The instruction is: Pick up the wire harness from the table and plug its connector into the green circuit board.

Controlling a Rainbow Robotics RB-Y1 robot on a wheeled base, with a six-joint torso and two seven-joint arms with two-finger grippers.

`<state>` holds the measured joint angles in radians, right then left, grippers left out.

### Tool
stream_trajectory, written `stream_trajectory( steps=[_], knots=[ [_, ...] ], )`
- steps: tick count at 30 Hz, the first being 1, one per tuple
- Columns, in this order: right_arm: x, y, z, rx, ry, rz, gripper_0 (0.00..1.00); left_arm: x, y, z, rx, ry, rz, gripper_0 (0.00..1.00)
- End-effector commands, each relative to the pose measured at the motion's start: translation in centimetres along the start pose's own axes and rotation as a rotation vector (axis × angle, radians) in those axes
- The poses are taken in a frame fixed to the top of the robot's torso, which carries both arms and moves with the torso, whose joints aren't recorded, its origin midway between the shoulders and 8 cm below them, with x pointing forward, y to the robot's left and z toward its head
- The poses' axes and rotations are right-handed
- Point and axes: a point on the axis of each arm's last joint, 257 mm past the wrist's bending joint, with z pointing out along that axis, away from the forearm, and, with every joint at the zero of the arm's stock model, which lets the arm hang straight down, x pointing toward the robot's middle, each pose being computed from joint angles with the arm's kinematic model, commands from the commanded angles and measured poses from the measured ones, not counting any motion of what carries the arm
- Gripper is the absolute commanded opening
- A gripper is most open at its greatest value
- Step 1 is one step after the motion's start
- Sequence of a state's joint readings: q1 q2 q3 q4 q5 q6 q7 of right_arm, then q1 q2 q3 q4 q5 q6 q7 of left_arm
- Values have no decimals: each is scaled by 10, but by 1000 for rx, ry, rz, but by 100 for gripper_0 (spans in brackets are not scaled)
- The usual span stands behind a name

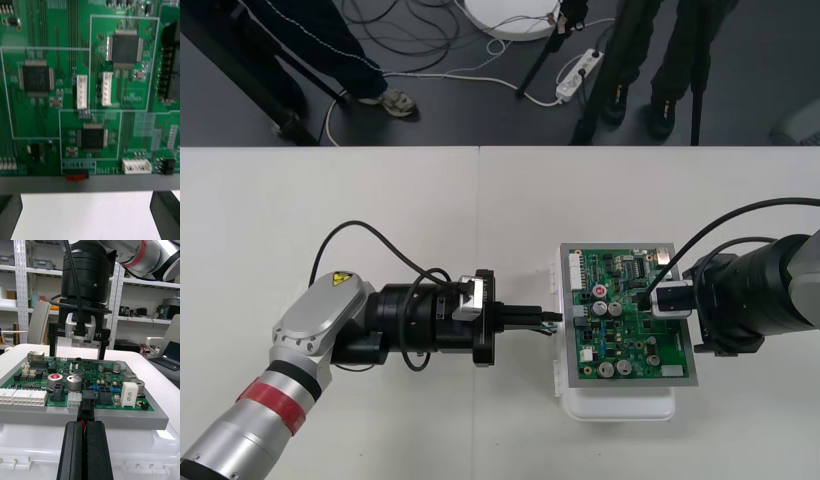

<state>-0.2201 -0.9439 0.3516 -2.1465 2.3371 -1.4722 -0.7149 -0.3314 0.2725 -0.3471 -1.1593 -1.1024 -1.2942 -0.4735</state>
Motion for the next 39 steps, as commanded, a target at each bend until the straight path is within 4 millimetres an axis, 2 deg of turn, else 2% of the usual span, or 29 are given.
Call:
stream_trajectory(
  steps=[1,14,39],
  knots=[
    [-12,4,6,-4,-2,25,100,-12,8,25,14,-11,92,0],
    [-10,14,10,-20,3,27,100,-8,6,30,14,0,82,0],
    [-18,13,10,-15,-20,23,100,-7,-2,40,19,-12,45,0]
  ],
)
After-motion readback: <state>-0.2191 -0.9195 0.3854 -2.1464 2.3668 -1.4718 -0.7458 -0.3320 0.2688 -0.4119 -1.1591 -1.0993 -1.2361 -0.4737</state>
